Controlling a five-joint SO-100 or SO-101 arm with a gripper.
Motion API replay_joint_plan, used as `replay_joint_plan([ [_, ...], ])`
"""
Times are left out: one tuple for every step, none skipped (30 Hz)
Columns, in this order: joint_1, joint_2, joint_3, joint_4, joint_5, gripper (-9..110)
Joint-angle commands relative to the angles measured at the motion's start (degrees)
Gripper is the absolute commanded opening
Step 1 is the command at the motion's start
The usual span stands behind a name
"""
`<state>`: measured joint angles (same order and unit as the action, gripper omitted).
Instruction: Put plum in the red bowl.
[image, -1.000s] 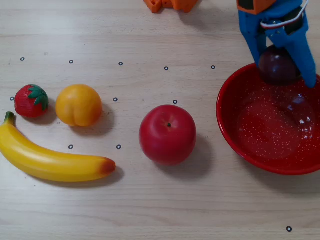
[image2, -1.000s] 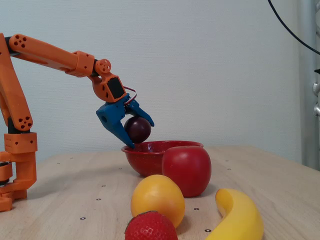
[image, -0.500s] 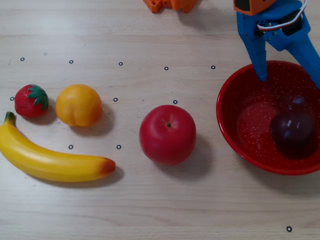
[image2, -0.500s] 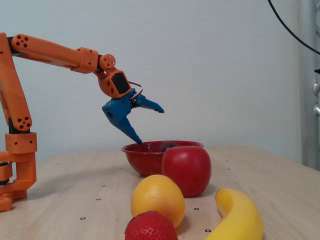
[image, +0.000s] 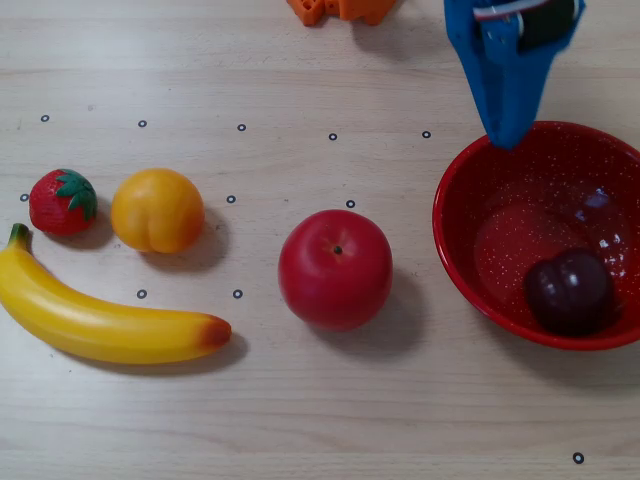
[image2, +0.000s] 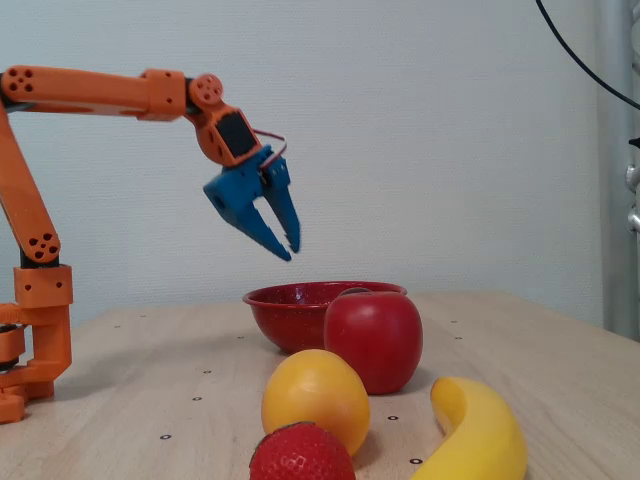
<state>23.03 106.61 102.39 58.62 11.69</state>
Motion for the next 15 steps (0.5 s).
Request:
replay_joint_plan([
  [-3.1,7.2,-3.9,0.5,-1.8,0],
  [-3.8,8.8,-2.8,0.3,-1.8,0],
  [-4.5,10.4,-1.5,-0.2,-1.8,0],
  [-5.3,12.0,-0.1,-0.7,-1.9,0],
  [-6.2,13.6,1.5,-1.2,-2.0,0],
  [-7.1,15.1,3.1,-1.7,-2.1,0],
  [-8.0,16.7,5.0,-2.2,-2.0,0],
  [-9.0,18.4,7.1,-2.9,-1.9,0],
  [-9.8,20.0,9.1,-3.6,-1.8,0],
  [-10.7,21.4,11.2,-4.2,-1.7,0],
  [-11.5,22.9,13.3,-4.7,-1.4,0],
  [-12.6,24.3,15.0,-5.4,-1.4,0],
  [-13.4,25.6,16.8,-5.8,-1.4,0],
  [-14.4,27.0,18.9,-6.7,-1.3,0],
  [-15.4,28.4,21.0,-7.6,-1.2,0],
])
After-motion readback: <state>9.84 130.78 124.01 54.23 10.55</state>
